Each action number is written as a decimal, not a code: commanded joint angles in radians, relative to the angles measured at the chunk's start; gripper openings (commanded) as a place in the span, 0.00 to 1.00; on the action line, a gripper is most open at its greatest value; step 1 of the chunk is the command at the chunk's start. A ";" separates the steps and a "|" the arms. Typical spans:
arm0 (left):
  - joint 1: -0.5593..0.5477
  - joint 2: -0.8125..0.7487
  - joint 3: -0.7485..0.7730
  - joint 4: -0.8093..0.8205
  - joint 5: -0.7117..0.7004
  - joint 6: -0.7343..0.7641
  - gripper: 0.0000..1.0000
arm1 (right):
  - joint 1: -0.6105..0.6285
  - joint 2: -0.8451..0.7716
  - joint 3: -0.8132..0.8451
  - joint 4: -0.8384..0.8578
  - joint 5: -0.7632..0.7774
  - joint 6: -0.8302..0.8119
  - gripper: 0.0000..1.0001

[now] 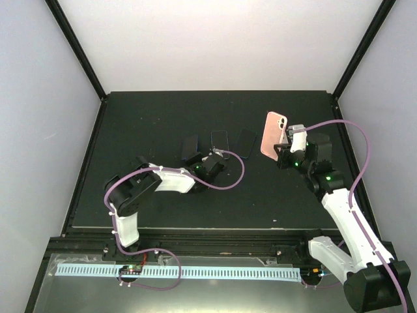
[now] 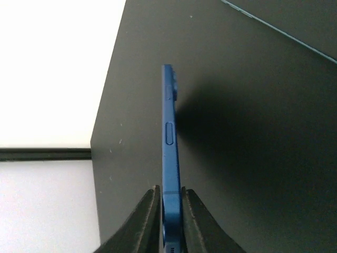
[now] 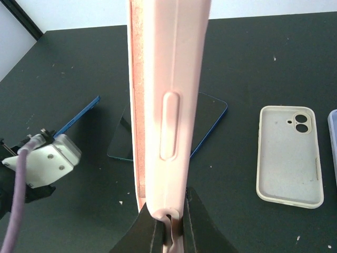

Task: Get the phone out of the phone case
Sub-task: Place the phone at the center of the board.

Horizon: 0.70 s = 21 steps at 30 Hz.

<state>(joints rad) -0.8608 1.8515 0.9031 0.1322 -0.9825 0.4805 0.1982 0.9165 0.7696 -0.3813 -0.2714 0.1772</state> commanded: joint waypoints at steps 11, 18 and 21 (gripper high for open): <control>0.012 0.058 0.125 -0.225 0.084 -0.142 0.57 | -0.012 0.022 -0.012 0.043 0.004 -0.012 0.01; 0.014 -0.046 0.141 -0.428 0.314 -0.327 0.73 | -0.013 0.055 0.011 0.017 0.030 -0.051 0.01; 0.014 -0.116 0.137 -0.495 0.408 -0.389 0.76 | -0.014 0.084 0.057 -0.042 0.056 -0.092 0.01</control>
<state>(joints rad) -0.8566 1.8462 1.0016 -0.2249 -0.7330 0.2230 0.1936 0.9730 0.7685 -0.3927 -0.2596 0.1482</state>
